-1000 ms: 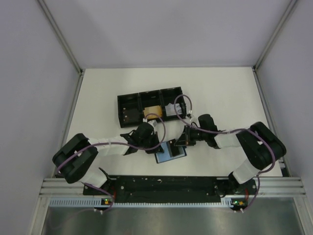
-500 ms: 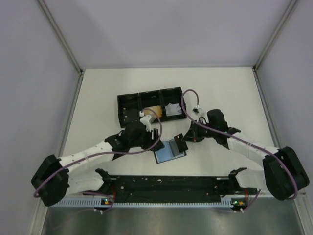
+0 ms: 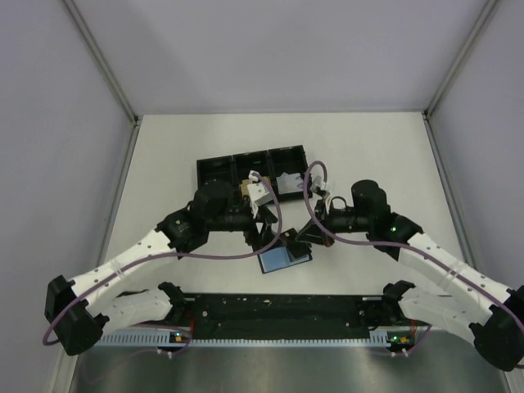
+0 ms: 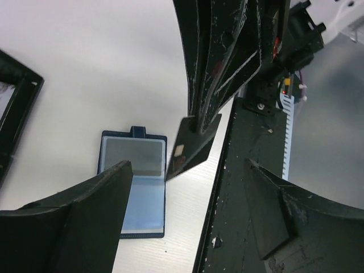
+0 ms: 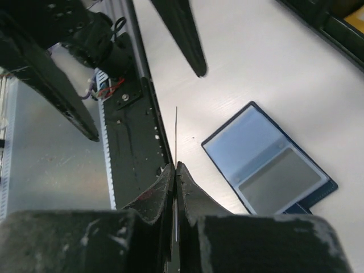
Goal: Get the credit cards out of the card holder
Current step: Place the credit card in the storage box.
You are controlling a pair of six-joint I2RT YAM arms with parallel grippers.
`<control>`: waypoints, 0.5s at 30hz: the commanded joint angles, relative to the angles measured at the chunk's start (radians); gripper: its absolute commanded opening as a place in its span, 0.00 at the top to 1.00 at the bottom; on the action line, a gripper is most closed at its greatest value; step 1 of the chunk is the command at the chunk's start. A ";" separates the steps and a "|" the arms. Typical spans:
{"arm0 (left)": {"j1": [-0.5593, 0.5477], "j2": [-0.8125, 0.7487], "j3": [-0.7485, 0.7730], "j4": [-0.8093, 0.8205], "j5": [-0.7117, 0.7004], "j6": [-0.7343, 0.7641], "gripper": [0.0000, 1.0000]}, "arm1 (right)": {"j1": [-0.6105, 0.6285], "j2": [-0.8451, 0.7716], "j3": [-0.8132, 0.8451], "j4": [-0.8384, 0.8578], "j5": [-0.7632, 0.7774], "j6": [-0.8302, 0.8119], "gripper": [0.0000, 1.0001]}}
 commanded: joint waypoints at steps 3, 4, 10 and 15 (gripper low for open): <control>0.001 0.110 0.129 -0.108 0.254 0.182 0.19 | 0.078 -0.037 0.062 -0.020 -0.095 -0.126 1.00; 0.001 0.125 0.140 -0.121 0.278 0.184 0.21 | 0.082 -0.037 0.065 -0.018 -0.098 -0.132 1.00; -0.003 0.213 0.178 -0.162 0.358 0.190 0.42 | 0.087 -0.037 0.075 -0.018 -0.106 -0.146 1.00; -0.007 0.239 0.189 -0.176 0.371 0.190 0.74 | 0.087 -0.030 0.079 -0.015 -0.117 -0.150 1.00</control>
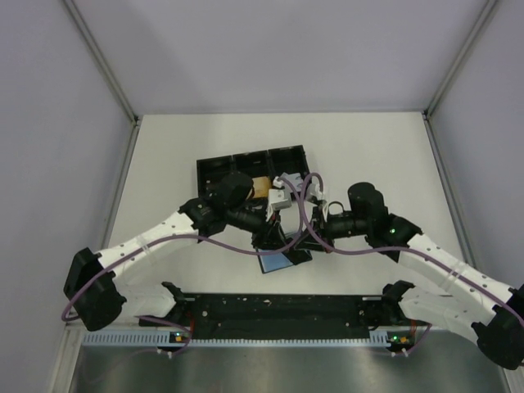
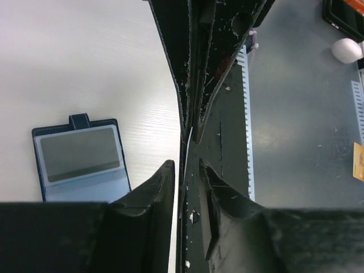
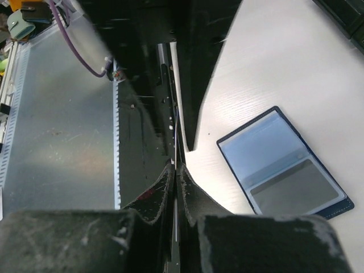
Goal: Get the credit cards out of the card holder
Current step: Place the credit card in the storage box.
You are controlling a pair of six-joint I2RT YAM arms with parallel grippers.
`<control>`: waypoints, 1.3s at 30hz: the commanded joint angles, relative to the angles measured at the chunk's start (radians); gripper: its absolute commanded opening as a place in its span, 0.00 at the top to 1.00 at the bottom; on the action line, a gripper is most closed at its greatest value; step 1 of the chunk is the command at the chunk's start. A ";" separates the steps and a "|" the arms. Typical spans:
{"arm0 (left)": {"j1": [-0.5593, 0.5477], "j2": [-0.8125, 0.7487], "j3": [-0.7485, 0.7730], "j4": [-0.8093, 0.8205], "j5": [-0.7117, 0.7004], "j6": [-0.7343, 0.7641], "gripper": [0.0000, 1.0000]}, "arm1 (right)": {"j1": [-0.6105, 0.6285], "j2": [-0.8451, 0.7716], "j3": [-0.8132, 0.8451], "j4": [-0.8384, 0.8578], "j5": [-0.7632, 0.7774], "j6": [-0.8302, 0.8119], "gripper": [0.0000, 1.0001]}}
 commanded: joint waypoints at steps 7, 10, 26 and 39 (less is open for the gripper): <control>-0.005 -0.001 0.057 -0.037 -0.048 0.006 1.00 | 0.012 -0.018 0.051 0.028 0.016 -0.024 0.81; 0.014 -0.031 0.058 -0.064 -0.212 -0.046 1.00 | 0.012 -0.030 0.040 0.037 0.066 -0.004 0.51; 0.564 -0.216 -0.095 0.018 -0.682 -0.528 1.00 | 0.003 -0.017 -0.052 0.091 0.511 0.212 0.02; 0.650 0.235 0.168 0.002 -0.657 -0.518 1.00 | 0.003 -0.040 -0.071 0.097 0.494 0.210 0.02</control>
